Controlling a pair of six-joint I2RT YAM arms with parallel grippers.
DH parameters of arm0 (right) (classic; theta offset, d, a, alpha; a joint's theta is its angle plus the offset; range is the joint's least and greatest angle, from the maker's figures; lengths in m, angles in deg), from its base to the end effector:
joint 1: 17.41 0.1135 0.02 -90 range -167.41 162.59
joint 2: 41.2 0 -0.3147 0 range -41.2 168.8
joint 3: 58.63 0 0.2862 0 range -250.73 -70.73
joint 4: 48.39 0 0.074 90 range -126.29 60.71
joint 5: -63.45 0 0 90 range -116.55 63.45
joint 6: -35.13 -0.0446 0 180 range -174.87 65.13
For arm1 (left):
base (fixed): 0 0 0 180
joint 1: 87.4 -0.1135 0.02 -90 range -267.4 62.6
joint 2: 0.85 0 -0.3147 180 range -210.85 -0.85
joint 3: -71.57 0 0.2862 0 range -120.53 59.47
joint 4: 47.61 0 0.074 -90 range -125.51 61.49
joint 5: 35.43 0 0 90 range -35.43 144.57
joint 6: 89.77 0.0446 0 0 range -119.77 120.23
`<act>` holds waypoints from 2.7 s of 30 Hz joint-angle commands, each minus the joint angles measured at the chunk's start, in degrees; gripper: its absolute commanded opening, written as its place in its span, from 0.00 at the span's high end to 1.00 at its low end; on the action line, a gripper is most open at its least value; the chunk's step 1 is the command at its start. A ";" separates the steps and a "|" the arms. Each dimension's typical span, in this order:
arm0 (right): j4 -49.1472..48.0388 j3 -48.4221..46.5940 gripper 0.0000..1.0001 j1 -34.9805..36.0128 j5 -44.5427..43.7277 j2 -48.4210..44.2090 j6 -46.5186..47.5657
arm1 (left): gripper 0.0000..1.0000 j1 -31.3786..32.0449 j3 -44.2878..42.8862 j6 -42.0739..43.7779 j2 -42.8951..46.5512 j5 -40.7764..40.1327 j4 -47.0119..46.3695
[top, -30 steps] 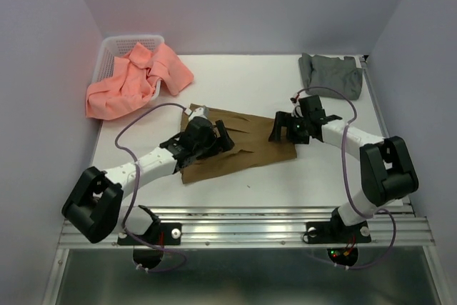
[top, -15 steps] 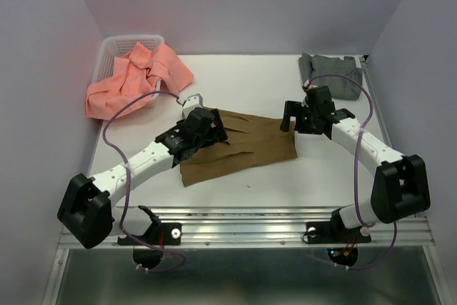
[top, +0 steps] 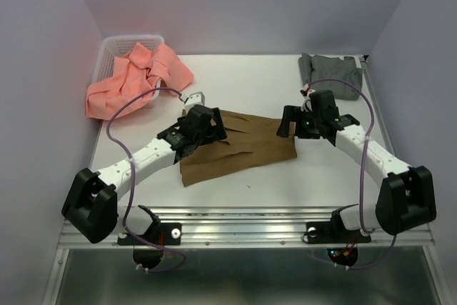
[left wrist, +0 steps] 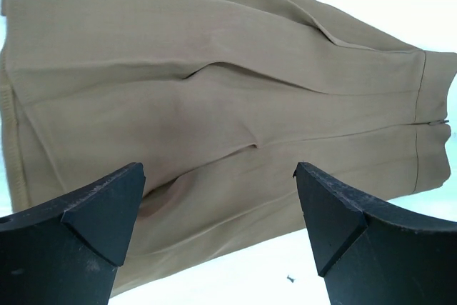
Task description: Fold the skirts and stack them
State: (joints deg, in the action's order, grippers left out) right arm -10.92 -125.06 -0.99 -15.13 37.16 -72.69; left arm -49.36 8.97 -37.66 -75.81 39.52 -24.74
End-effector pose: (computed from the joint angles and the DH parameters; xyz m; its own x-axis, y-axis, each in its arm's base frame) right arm 0.2979 0.0970 0.2732 -0.8160 0.0723 -0.5735 -0.1586 0.9261 0.3423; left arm 0.2541 -0.1841 0.2886 -0.6214 -0.2668 -0.7366 0.0588 0.9217 -0.3835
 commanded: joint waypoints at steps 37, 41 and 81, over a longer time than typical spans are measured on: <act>-8.14 6.34 0.00 3.53 10.02 10.14 -1.07 | 0.01 -28.11 -12.43 12.75 -13.91 9.85 0.75; -8.05 5.90 0.00 3.53 10.11 8.82 -0.90 | 0.01 -24.18 -7.43 11.18 -6.88 23.35 -3.63; -5.85 6.52 0.00 3.53 5.71 7.34 0.16 | 0.01 -23.01 -1.96 -2.72 -4.95 -6.93 9.71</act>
State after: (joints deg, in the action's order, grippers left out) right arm -20.08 -118.04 2.92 -9.49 46.69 -75.36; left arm -72.46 13.45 -40.61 -84.42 33.75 -16.81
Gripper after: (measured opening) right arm 0.996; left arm 0.986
